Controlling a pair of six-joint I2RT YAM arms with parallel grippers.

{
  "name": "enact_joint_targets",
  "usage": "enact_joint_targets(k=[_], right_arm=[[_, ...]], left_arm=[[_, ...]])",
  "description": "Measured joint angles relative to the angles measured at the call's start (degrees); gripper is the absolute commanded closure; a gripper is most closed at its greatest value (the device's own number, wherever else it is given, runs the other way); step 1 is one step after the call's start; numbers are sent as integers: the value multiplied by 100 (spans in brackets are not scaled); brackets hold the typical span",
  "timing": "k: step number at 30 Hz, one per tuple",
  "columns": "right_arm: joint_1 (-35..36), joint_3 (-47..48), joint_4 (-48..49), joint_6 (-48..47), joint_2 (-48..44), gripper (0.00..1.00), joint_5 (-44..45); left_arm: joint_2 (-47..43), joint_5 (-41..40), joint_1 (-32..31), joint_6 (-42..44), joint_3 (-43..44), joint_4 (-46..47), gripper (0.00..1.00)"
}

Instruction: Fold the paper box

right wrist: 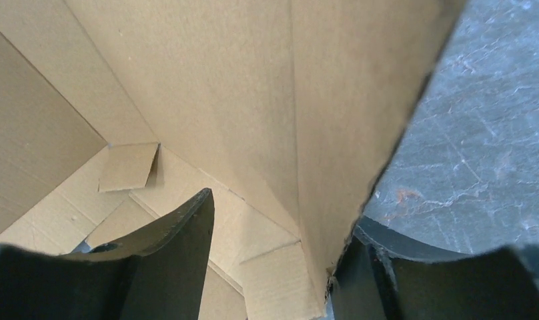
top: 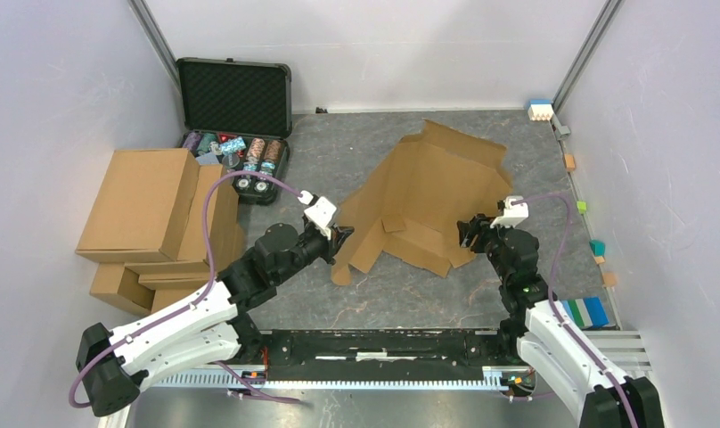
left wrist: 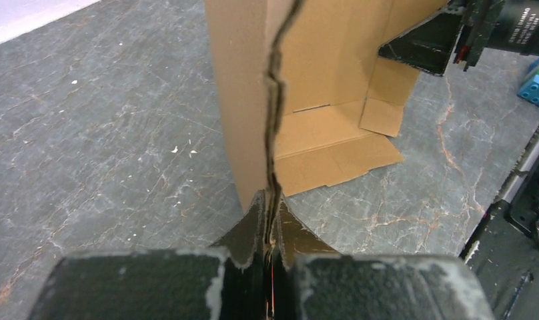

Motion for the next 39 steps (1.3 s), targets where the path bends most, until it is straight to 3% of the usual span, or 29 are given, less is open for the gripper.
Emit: enact_joint_targets(k=[6, 11, 22, 26, 32, 37, 39], right_arm=[[50, -57, -192, 42, -2, 53, -4], [59, -131, -197, 197, 15, 41, 39], [708, -131, -225, 570, 315, 38, 251], [750, -131, -229, 396, 317, 47, 387], [765, -131, -166, 212, 413, 49, 1064], [765, -131, 238, 4, 1005, 71, 1613], [765, -142, 461, -109, 1281, 92, 1733]], left_arm=[[24, 205, -2, 0, -26, 59, 98], [22, 273, -2, 0, -33, 79, 98], [179, 872, -2, -2, -28, 186, 98], [201, 992, -2, -4, -28, 223, 98], [203, 1021, -2, -4, -28, 223, 98], [212, 1019, -2, -2, -28, 216, 98], [212, 1016, -2, -2, -28, 214, 98]])
